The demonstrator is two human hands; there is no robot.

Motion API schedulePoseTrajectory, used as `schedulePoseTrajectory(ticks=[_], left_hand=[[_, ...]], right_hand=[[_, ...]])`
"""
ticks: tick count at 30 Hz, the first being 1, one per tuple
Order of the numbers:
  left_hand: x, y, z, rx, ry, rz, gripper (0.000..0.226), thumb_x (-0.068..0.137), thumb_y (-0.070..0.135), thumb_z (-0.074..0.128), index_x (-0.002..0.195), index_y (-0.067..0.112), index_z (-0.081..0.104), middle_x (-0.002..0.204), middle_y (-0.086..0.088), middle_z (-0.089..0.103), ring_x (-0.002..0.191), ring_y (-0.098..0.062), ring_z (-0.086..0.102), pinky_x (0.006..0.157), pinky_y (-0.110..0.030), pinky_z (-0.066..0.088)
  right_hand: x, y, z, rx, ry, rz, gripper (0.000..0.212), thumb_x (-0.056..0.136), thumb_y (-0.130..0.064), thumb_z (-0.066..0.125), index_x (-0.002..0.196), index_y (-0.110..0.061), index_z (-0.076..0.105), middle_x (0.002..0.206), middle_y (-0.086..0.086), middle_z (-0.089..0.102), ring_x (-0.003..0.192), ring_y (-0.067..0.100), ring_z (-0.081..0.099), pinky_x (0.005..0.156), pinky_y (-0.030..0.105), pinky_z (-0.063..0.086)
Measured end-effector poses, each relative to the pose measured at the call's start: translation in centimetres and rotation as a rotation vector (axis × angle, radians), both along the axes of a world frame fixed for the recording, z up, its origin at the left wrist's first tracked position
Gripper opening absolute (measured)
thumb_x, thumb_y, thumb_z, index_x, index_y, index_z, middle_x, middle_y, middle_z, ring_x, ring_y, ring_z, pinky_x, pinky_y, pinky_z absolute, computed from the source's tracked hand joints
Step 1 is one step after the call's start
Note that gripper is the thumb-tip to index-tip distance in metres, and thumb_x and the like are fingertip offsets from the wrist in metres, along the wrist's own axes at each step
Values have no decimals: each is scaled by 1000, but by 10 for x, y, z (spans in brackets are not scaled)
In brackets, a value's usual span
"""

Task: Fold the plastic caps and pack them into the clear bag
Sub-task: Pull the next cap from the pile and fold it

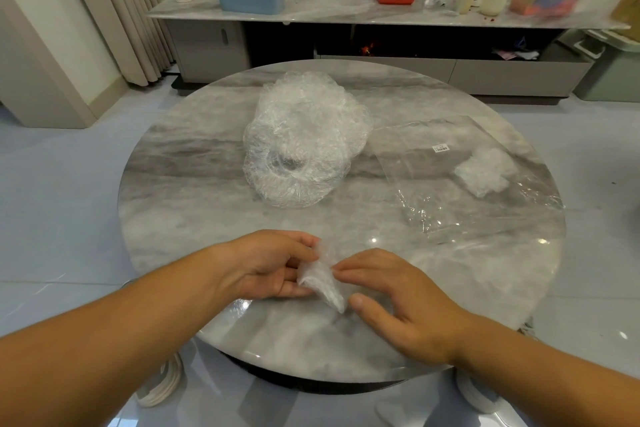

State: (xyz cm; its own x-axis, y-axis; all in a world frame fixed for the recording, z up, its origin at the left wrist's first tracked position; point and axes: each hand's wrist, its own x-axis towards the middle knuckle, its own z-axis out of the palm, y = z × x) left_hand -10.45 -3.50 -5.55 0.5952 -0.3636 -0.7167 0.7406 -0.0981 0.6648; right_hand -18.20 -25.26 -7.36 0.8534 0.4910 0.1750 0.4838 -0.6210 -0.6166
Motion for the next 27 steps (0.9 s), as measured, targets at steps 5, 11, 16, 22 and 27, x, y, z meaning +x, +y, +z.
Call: schedulePoseTrajectory(ticks=[5, 11, 16, 22, 27], left_hand=[[2, 0, 4, -38, 67, 4, 32, 91, 17, 63, 118, 2, 64, 104, -21, 69, 94, -33, 68, 91, -47, 57], [-8, -8, -3, 120, -189, -84, 42, 79, 12, 83, 115, 1, 64, 96, -14, 74, 79, -21, 73, 70, -35, 61], [-6, -2, -7, 115, -228, -7, 35, 80, -3, 79, 111, 3, 65, 93, -13, 73, 74, -20, 73, 64, -32, 59], [-3, -4, -5, 53, -335, 74, 33, 80, -9, 75, 108, 6, 67, 96, -15, 72, 81, -23, 72, 72, -35, 62], [-3, -11, -1, 25, -438, 86, 35, 80, -9, 75, 108, 11, 68, 96, -12, 73, 81, -21, 71, 75, -35, 56]], right_hand=[[-4, 2, -5, -149, -108, 137, 46, 99, -46, 53, 131, -15, 66, 134, -5, 63, 128, 13, 54, 103, 40, 45], [-7, 0, -8, -168, -81, 195, 50, 99, -48, 52, 141, -19, 54, 140, -6, 58, 137, 11, 46, 107, 40, 43], [-8, -4, -5, -34, -17, 80, 53, 98, -48, 51, 146, -25, 47, 144, -17, 52, 131, 0, 49, 107, 28, 43], [2, 6, 1, 324, 289, -242, 40, 90, -57, 53, 122, -35, 63, 138, -24, 49, 132, -5, 45, 103, 13, 37], [15, 5, 5, 691, 700, -322, 48, 93, -60, 57, 101, -18, 79, 98, -14, 74, 98, 2, 66, 103, 37, 51]])
